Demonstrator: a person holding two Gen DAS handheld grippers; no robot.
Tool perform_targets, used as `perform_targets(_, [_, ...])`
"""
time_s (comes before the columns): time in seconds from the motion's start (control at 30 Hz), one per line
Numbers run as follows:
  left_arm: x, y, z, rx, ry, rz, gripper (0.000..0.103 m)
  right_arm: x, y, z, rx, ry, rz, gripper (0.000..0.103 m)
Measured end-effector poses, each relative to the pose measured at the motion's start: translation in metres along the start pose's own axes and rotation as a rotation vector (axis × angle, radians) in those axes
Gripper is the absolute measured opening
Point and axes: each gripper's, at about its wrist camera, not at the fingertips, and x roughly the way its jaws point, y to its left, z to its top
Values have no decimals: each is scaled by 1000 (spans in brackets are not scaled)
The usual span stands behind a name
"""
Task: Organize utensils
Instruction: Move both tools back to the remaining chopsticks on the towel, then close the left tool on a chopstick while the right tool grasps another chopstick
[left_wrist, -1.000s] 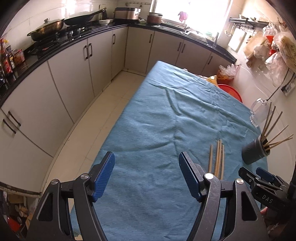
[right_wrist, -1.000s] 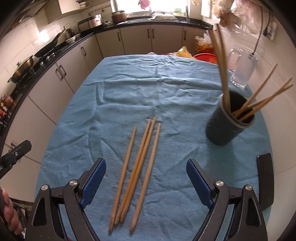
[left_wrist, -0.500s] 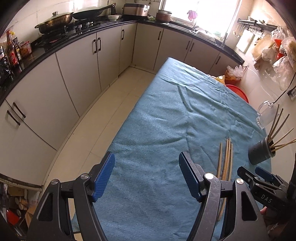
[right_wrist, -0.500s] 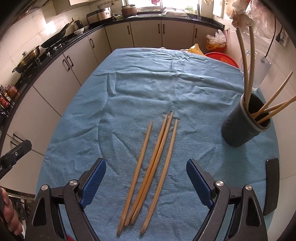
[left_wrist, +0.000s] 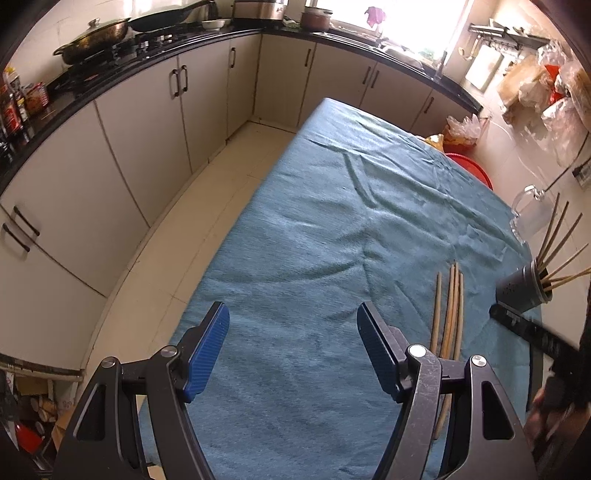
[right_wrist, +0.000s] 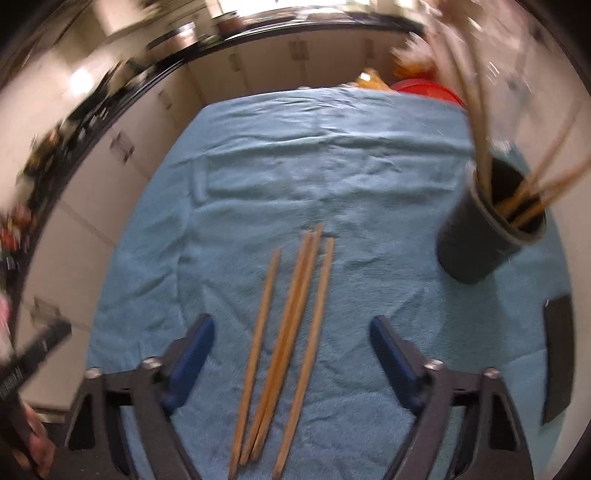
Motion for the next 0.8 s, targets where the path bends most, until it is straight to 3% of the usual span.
perform_targets(0.07, [4, -5, -1, 13, 10, -8, 71, 6, -21, 6, 79, 15, 7, 58])
perform_targets(0.23, [9, -12, -5, 43, 30, -20, 71, 26, -35, 14, 115, 54, 28, 37])
perform_targets(0.43, [7, -8, -6, 56, 27, -17, 71, 56, -24, 22, 84, 106, 26, 30])
perform_targets(0.63, [7, -2, -7, 60, 34, -15, 71, 79, -13, 23, 2, 144, -41, 17])
perform_targets(0.8, [12, -20, 0, 118, 46, -55, 70, 81, -8, 21, -86, 142, -81, 9])
